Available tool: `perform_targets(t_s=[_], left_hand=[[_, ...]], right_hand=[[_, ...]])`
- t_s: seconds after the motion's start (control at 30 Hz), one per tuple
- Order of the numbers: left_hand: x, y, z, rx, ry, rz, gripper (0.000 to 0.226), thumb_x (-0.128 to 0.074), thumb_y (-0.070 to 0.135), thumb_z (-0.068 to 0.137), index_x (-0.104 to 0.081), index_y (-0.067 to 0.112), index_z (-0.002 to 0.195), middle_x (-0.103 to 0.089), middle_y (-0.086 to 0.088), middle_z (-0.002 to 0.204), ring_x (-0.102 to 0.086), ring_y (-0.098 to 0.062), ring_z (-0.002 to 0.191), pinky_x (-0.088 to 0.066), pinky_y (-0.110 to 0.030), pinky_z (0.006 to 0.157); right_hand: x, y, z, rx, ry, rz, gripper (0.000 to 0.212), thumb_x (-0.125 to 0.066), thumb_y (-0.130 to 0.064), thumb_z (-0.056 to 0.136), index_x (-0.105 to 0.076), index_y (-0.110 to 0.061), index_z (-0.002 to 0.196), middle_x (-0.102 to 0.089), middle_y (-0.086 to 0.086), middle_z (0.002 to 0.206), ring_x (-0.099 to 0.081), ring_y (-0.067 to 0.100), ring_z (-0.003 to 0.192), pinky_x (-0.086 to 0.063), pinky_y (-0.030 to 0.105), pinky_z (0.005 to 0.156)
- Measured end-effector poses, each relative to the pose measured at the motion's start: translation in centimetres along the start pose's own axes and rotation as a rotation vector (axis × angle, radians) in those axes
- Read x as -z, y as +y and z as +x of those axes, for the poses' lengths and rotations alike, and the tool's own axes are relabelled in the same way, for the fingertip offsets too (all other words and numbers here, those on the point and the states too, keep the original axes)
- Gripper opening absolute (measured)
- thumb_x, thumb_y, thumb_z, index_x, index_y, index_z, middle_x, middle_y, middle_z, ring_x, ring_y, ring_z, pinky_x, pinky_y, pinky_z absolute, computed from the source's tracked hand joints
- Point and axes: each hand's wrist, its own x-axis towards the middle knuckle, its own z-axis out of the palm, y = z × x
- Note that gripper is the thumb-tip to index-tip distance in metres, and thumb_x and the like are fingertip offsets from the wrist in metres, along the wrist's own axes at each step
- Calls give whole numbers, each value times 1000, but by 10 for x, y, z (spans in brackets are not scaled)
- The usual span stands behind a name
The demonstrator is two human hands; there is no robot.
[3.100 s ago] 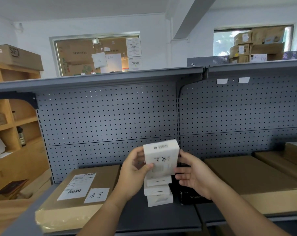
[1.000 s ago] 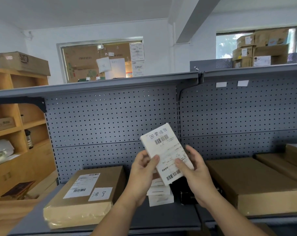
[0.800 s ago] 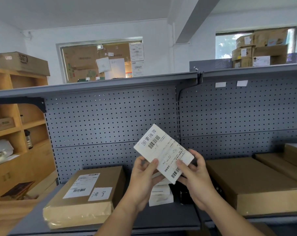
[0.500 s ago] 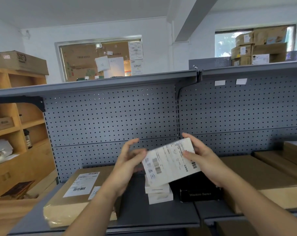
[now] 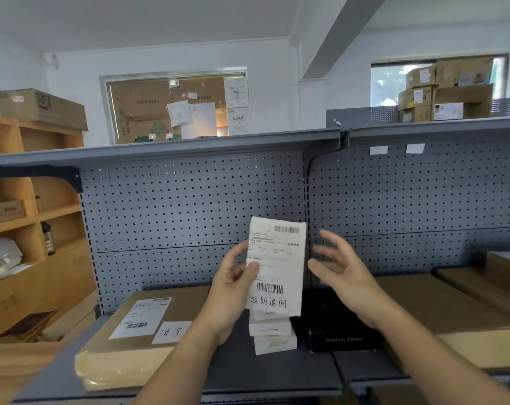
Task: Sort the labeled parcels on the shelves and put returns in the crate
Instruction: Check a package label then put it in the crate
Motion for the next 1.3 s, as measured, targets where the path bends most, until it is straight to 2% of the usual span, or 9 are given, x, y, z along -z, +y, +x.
perform_targets(t_s=[0.07,0.17,0.33,0.7,0.93,1.07,1.17,1.23,1.3], left_hand=[[-7,-2,-3,-12,75,-103,38,-55,13,104,-52,31,137,-75,-11,116,-72,-31,108,-58,-50,93],[-16,-4,-6,-19,120,-180,36,-55,11,104,-54,28,136,-76,-11,115,-73,-30,108,-58,-48,91],[-22,-1,-8,-27,106,-195,35,-56,12,103,-55,28,135,-77,-11,113,-74,-28,105,-59,-42,81],[-25,1,-7,-19,78,-165,36,-57,13,104,-54,33,133,-77,-10,109,-75,-28,102,-60,-40,79],[-24,-3,-4,-1,62,-127,35,-57,14,103,-53,30,134,-76,-12,113,-74,-30,105,-59,-48,88],[-14,-3,-4,31,69,-17,32,-57,23,104,-54,30,135,-76,-9,115,-72,-29,109,-58,-50,93],[5,-3,-4,39,176,156,27,-58,30,104,-59,35,130,-72,-3,121,-69,-26,112,-54,-53,101],[21,-1,-7,28,257,330,23,-61,28,102,-62,34,125,-68,2,120,-66,-14,107,-53,-39,101],[35,3,-13,28,321,497,25,-63,27,101,-61,31,125,-65,6,120,-63,-4,101,-49,-23,89]], right_hand=[[-11,11,-7,-45,8,116,65,-74,-45,77,-48,-51,137,-62,-8,137,-65,8,117,-57,39,97],[-30,16,-11,-90,19,291,51,-69,-29,92,-49,-43,137,-74,-3,122,-72,13,110,-61,35,84],[-42,12,-11,-92,44,366,47,-63,-16,101,-51,-30,144,-77,2,117,-73,22,109,-58,52,96],[-43,12,-12,-72,108,382,39,-59,-10,102,-58,-26,138,-78,5,112,-74,22,107,-58,45,92],[-42,16,-13,-64,104,381,45,-63,-9,100,-55,-26,141,-77,5,116,-74,23,109,-57,49,95],[-43,22,-12,-62,99,391,46,-63,-8,99,-55,-26,141,-77,3,115,-74,22,108,-58,49,93],[-45,28,-10,-71,74,403,46,-63,-9,99,-55,-28,140,-77,1,115,-74,21,108,-59,46,92],[-47,32,-8,-83,46,414,44,-63,-8,99,-56,-30,137,-78,0,114,-74,20,108,-59,46,93],[-51,36,-6,-99,8,437,43,-62,-7,100,-56,-30,136,-78,1,114,-74,21,108,-58,48,94]])
